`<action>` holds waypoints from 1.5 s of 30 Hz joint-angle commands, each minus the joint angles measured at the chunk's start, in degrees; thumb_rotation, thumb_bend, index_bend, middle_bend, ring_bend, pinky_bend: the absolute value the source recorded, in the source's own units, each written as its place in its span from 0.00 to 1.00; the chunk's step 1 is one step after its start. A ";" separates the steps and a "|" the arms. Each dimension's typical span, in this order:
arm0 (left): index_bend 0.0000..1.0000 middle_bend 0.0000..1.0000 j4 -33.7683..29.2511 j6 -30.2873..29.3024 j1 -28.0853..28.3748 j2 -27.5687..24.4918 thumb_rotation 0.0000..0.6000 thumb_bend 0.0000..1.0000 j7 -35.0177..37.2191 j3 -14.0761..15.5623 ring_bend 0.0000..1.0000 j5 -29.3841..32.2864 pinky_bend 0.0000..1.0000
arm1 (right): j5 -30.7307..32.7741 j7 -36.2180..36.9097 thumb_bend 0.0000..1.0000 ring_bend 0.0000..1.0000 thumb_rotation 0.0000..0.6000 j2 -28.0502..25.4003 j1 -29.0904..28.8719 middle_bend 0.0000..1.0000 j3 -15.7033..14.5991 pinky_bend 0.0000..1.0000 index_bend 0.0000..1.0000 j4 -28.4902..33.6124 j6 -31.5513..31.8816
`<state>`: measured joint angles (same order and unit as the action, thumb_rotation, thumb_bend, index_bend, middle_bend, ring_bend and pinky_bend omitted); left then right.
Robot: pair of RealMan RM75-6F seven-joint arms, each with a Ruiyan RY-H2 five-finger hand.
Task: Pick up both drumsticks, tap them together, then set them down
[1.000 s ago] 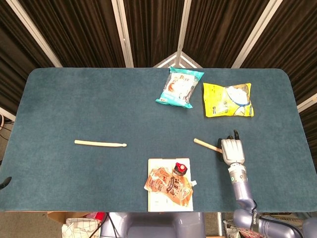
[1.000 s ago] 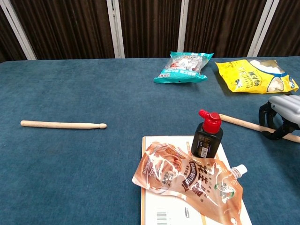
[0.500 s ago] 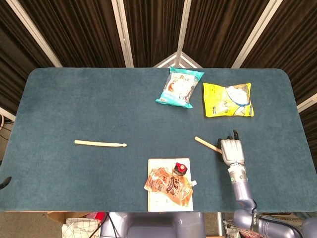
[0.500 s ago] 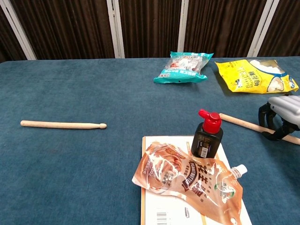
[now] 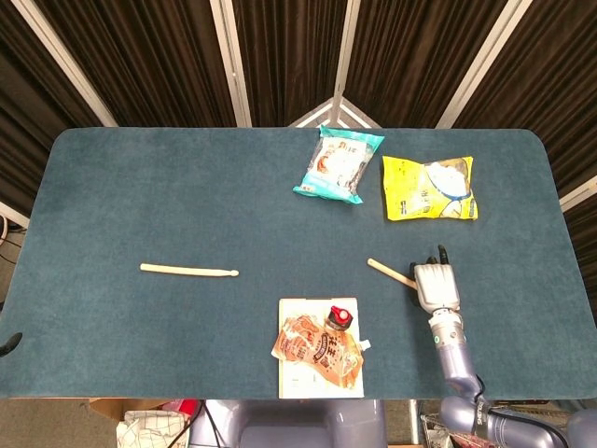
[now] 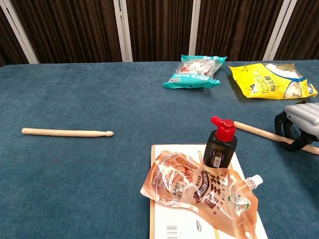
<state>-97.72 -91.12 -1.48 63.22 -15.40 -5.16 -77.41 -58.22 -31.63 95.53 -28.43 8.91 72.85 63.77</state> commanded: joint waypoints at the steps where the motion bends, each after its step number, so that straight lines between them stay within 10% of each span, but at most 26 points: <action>1: 0.03 0.00 0.01 -0.01 -0.02 -0.02 1.00 0.19 0.04 0.02 0.00 0.01 0.00 | 0.08 -0.22 0.40 0.30 1.00 -0.06 -0.02 0.57 -0.01 0.00 0.53 0.13 -0.05; 22: 0.03 0.00 0.04 0.02 -0.04 -0.22 1.00 0.19 0.43 0.06 0.00 0.10 0.00 | -2.53 2.27 0.49 0.37 1.00 -1.56 0.11 0.67 -0.14 0.00 0.64 1.44 0.23; 33: 0.03 0.00 1.33 -0.05 0.78 -0.38 1.00 0.19 1.88 -0.14 0.00 -2.00 0.00 | -16.08 20.32 0.49 0.38 1.00 -5.12 0.51 0.68 0.11 0.00 0.66 2.57 5.42; 45: 0.07 0.01 0.77 9.96 8.08 -3.39 1.00 0.20 -3.41 -3.26 0.00 1.58 0.00 | -23.44 28.63 0.49 0.38 1.00 -14.28 -2.19 0.68 6.79 0.00 0.66 13.08 11.15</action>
<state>-96.29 -84.20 4.31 60.83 -17.60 -7.36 -77.36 -81.28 -3.51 83.85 -29.54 13.47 82.99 74.82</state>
